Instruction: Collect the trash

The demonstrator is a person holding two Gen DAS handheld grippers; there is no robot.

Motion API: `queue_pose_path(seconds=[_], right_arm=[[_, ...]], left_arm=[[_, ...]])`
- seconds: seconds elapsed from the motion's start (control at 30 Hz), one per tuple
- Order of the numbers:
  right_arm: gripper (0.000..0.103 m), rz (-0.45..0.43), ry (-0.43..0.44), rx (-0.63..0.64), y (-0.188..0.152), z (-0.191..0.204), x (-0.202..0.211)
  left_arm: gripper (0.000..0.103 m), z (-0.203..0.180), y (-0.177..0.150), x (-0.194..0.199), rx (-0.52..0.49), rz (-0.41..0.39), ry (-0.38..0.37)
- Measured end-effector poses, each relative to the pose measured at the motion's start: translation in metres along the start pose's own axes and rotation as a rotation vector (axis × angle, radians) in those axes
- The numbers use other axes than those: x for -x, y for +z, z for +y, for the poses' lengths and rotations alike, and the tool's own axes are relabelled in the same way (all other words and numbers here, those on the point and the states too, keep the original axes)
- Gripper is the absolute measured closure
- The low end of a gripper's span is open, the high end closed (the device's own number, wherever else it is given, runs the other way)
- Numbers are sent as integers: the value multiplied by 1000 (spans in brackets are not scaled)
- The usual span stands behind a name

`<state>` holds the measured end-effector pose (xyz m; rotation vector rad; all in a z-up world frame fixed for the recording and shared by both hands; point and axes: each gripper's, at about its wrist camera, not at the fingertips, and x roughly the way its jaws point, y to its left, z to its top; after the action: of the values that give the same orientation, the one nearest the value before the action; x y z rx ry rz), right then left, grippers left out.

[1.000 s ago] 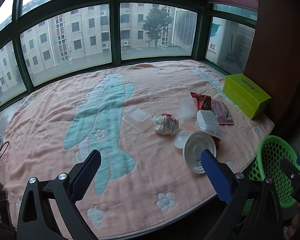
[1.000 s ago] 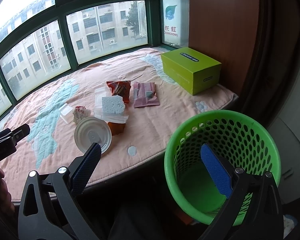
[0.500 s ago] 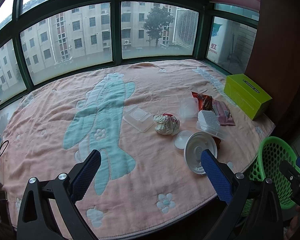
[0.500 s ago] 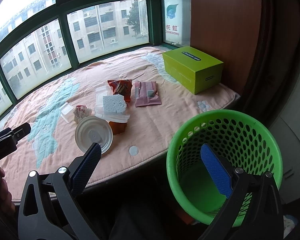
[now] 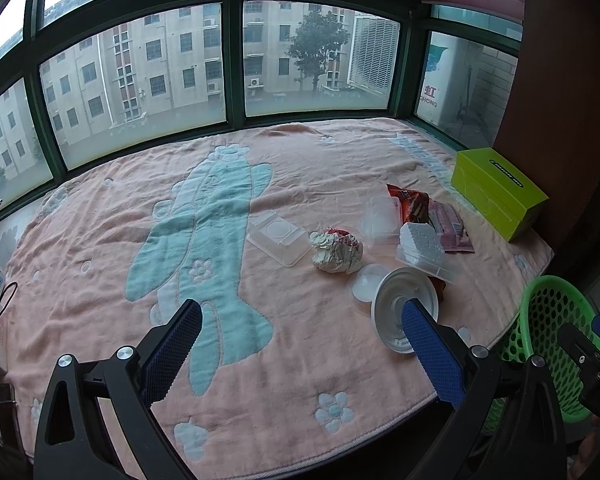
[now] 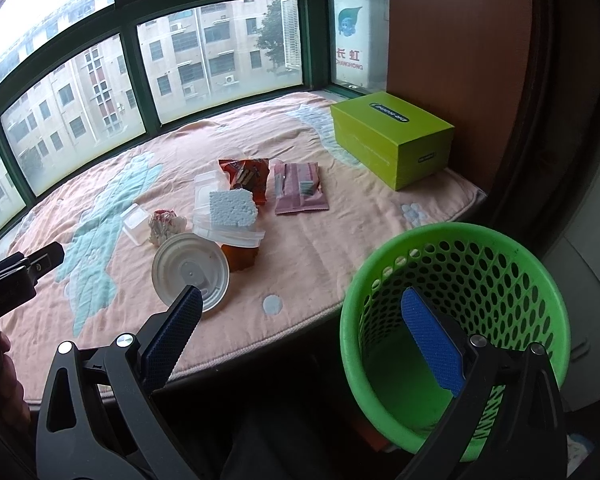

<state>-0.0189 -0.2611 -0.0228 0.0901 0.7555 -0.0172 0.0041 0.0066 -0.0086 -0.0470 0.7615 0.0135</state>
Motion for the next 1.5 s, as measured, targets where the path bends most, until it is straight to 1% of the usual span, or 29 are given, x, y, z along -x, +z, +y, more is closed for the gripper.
queue_pose_path(seconds=[0.43,0.8,1.07,1.2,1.37,1.5], right_arm=[[5,7,6,13,13,2,-12],[5,16,20,35,27,11,-28],[5,36,84,58,46,24,-53],[5,62,135,65,60,31,-70],[5,118,205,56,76,39,-99],[5,157,243,53,85,46,-123]], left_arm=[[6,7,12,-13,9,15,13],[6,14,21,-22,15,28,28],[6,24,29,-31,24,36,33],[6,30,31,-38,33,49,36],[6,35,30,-49,38,73,36],[6,40,29,-56,44,89,39]])
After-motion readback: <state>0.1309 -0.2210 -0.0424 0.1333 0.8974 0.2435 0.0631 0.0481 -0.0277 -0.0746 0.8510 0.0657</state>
